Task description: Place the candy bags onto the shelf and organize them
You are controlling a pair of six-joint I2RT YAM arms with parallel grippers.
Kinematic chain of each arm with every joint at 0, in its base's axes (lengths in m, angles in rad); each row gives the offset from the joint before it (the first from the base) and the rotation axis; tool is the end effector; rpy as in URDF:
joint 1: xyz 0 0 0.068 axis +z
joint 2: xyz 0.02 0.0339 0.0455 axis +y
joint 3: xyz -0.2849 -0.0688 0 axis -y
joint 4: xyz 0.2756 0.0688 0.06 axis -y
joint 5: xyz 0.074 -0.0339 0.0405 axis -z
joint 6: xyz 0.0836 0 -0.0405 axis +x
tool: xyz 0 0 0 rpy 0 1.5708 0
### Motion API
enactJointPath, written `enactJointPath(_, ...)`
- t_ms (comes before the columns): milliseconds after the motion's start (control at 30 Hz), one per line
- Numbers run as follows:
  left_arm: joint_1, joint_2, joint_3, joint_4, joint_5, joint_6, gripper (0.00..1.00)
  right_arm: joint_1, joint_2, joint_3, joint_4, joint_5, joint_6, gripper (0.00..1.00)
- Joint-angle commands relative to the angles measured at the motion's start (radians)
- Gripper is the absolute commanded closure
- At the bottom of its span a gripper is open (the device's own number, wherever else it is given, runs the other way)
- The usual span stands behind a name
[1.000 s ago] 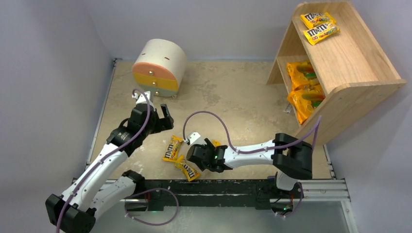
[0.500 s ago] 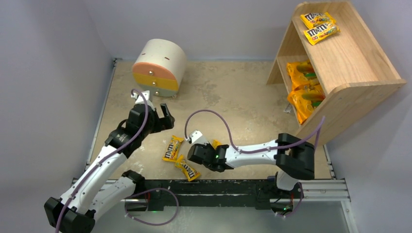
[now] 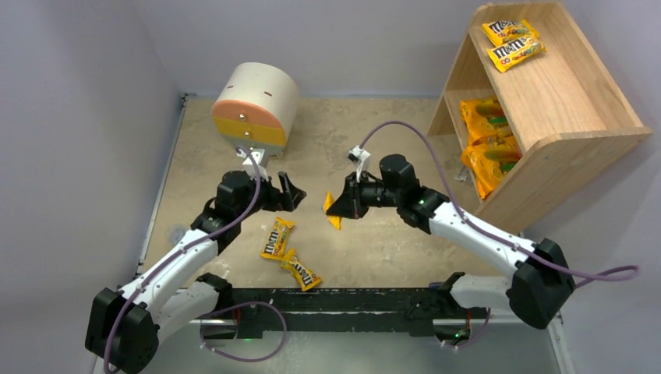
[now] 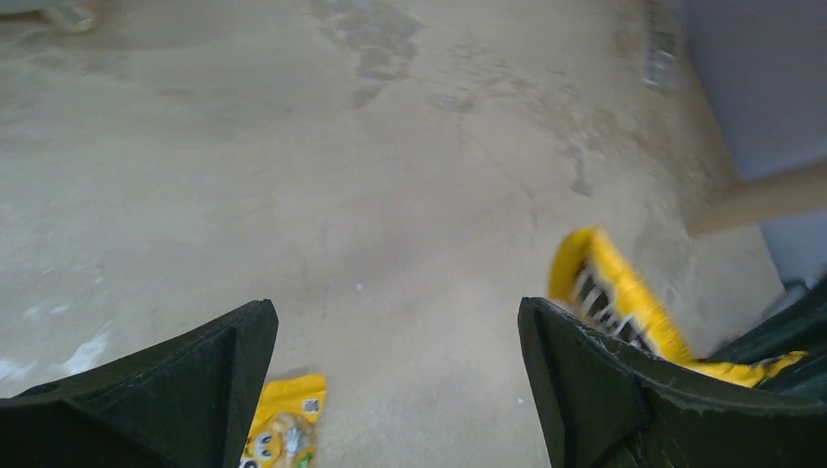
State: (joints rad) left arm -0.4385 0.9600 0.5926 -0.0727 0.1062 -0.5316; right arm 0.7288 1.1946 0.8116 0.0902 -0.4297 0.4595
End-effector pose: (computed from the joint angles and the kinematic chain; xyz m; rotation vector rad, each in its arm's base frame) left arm 0.2475 -0.1259 0.2369 -0.0268 2.0837 -0.7140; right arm 0.2282 0.2504 0.2878 -0.5886 1.9345 1.1911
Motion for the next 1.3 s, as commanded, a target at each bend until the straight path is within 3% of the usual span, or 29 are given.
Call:
enactJointPath(0,0.011,-0.098,-0.111,0.465,0.441,0.143,0.00,0.006,0.092,0.128,-0.043,-0.656,-0.051,0.98)
enactJointPath(100,0.011,-0.180,-0.178,0.571,0.667,0.221,0.00,0.006,0.091,0.138,-0.015,-0.786,-0.035,0.98)
enactJointPath(267,0.011,-0.271,-0.255,0.644,0.937,0.303,0.00,0.006,0.089,0.154,-0.077,-0.819,-0.080,0.97)
enactJointPath(400,0.008,-0.255,-0.310,0.863,1.086,0.175,0.00,0.008,0.112,0.166,-0.077,-0.860,-0.083,0.96)
enactJointPath(500,-0.006,-0.184,-0.307,0.911,1.108,0.116,0.00,0.009,0.123,0.208,-0.161,-0.849,-0.140,0.96)
enactJointPath(633,-0.103,-0.072,-0.274,0.984,1.126,0.091,0.00,0.032,0.145,0.239,-0.191,-0.845,-0.163,0.96)
enactJointPath(767,-0.171,-0.019,-0.184,0.758,1.100,0.238,0.12,0.062,0.187,0.290,-0.302,-0.825,-0.239,0.95)
enactJointPath(900,-0.176,-0.030,-0.193,0.835,1.117,0.185,0.20,0.064,0.224,0.344,-0.429,-0.797,-0.342,0.94)
enactJointPath(1067,-0.184,-0.057,-0.179,0.714,1.094,0.245,0.28,0.068,0.259,0.393,-0.492,-0.794,-0.383,0.94)
enactJointPath(1267,-0.191,0.004,-0.147,0.707,1.105,0.237,0.40,0.087,0.287,0.447,-0.511,-0.772,-0.382,0.94)
